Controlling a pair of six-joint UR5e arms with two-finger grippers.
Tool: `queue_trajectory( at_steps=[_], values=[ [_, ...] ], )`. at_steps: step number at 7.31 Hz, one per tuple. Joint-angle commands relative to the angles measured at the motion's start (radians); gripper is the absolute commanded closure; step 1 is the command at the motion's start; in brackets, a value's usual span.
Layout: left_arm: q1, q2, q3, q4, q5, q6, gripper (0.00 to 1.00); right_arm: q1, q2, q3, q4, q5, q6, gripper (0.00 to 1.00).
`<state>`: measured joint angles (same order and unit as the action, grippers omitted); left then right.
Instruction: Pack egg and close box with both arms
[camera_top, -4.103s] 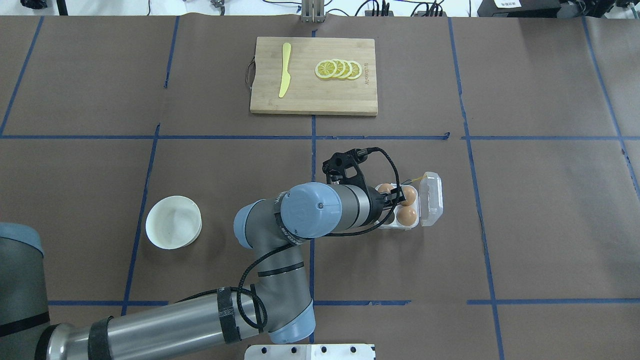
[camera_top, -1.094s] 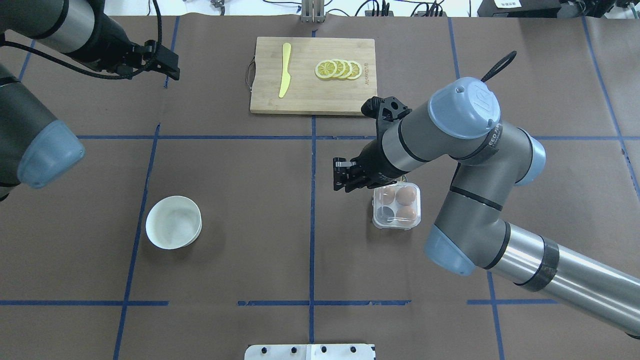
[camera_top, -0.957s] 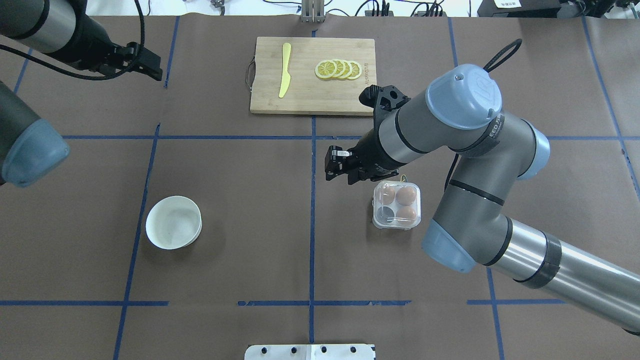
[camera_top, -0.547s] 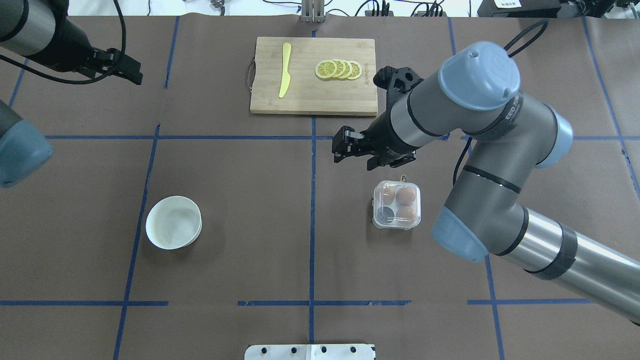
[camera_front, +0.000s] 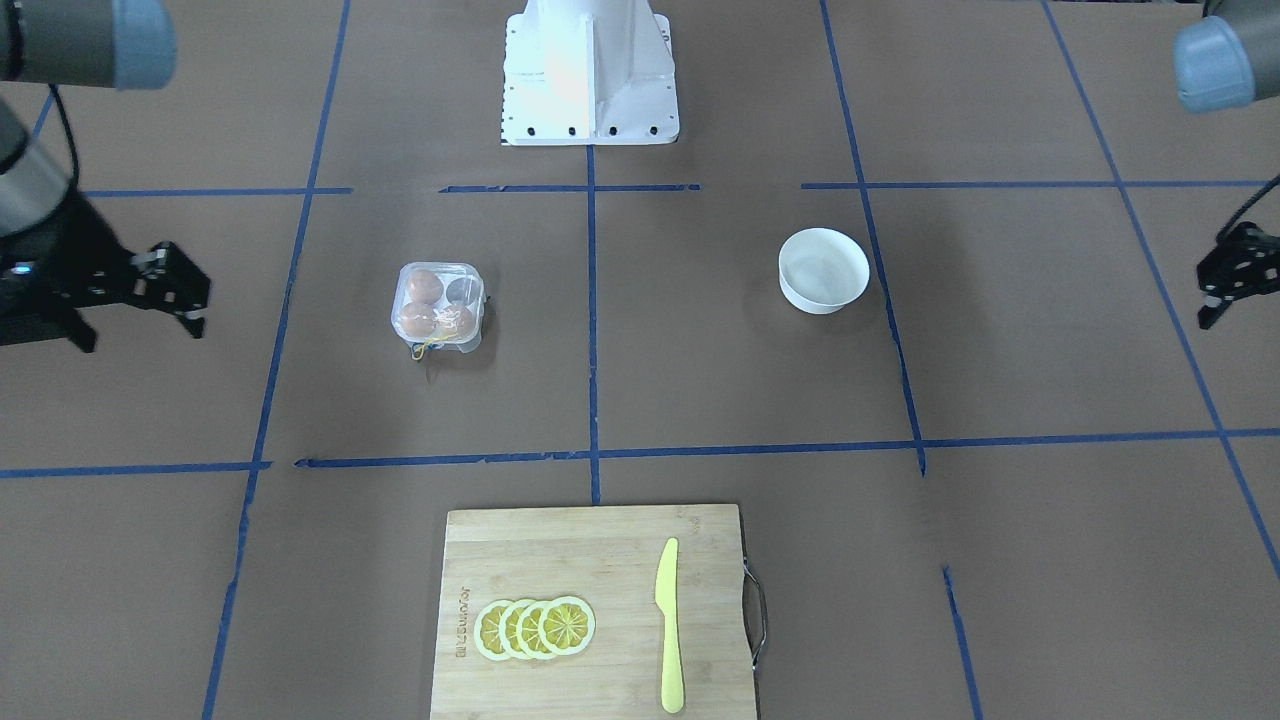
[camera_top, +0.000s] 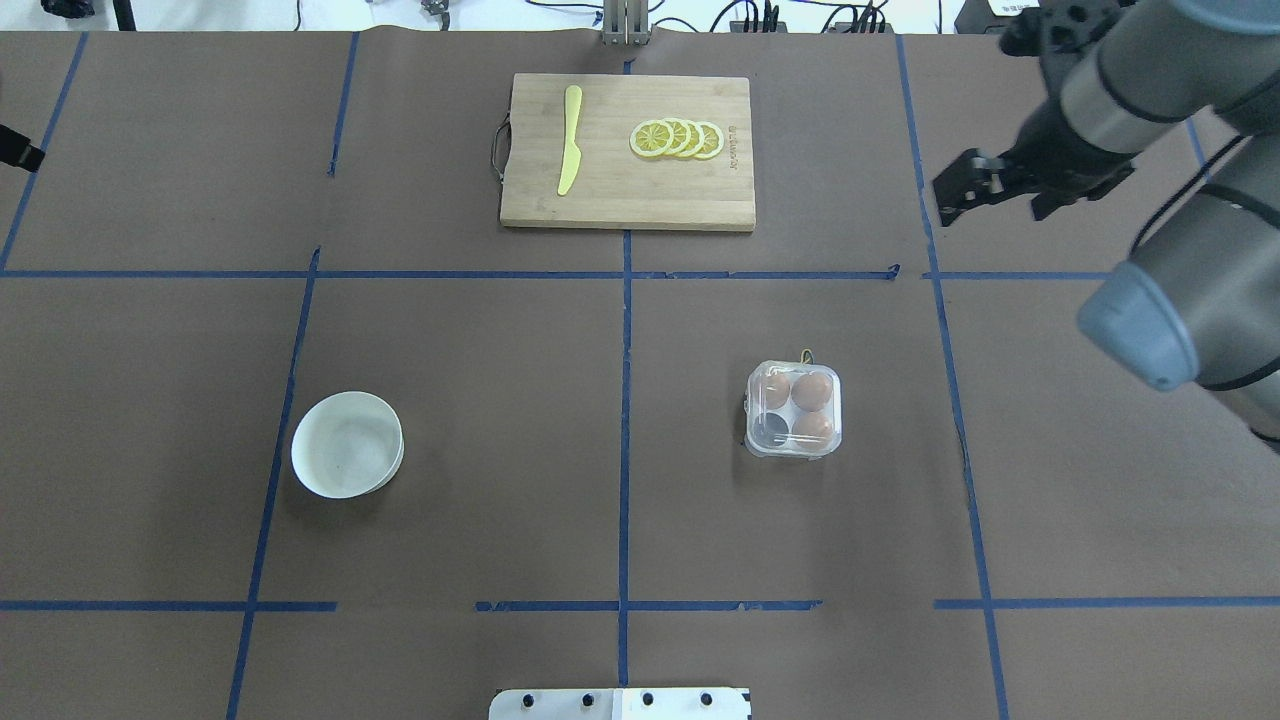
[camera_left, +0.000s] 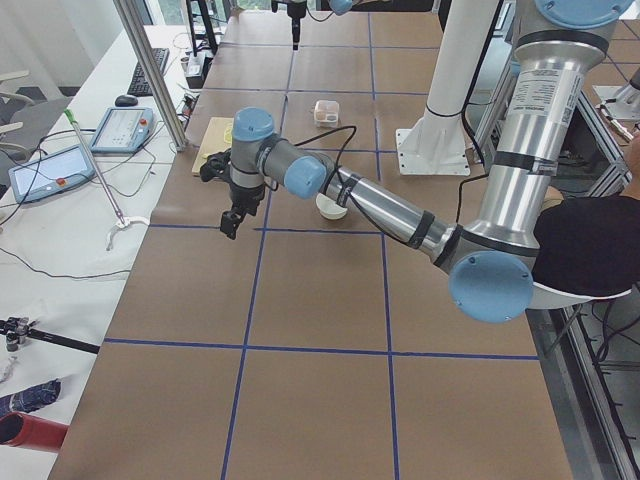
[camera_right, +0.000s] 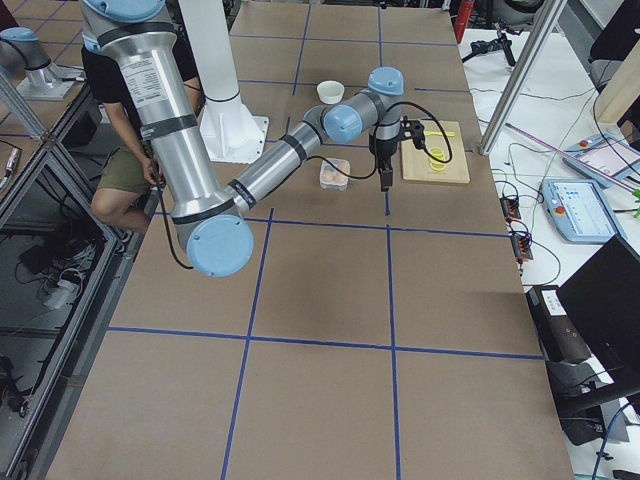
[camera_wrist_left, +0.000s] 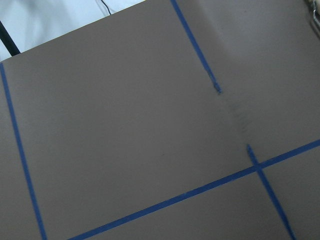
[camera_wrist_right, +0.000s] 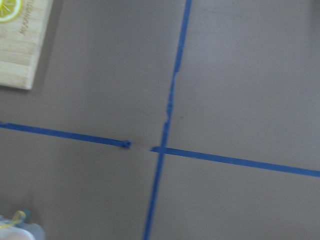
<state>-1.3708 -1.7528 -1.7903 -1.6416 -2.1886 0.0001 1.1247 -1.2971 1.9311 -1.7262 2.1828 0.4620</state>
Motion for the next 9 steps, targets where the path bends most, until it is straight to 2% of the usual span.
queue_trajectory(
  at_steps=[1,2,3,5,6,7,9],
  values=[
    [-0.092,0.021,0.101,0.035,-0.013,0.196,0.0,0.249,-0.187,-0.041,-0.012,0.133,-0.422,0.0],
    [-0.135,0.086,0.103,0.022,-0.014,0.239,0.0,0.321,-0.264,-0.073,-0.004,0.137,-0.538,0.0],
    [-0.149,0.131,0.106,0.017,-0.035,0.263,0.0,0.375,-0.293,-0.127,-0.003,0.172,-0.568,0.0],
    [-0.163,0.156,0.111,0.017,-0.074,0.264,0.0,0.382,-0.28,-0.147,0.004,0.184,-0.568,0.0],
    [-0.174,0.16,0.146,0.016,-0.083,0.264,0.0,0.382,-0.29,-0.223,0.005,0.18,-0.572,0.0],
    [-0.209,0.183,0.161,0.014,-0.144,0.264,0.0,0.389,-0.278,-0.256,0.004,0.186,-0.568,0.0],
    [-0.211,0.21,0.166,0.009,-0.166,0.252,0.0,0.459,-0.306,-0.259,0.002,0.202,-0.569,0.0]
  ],
)
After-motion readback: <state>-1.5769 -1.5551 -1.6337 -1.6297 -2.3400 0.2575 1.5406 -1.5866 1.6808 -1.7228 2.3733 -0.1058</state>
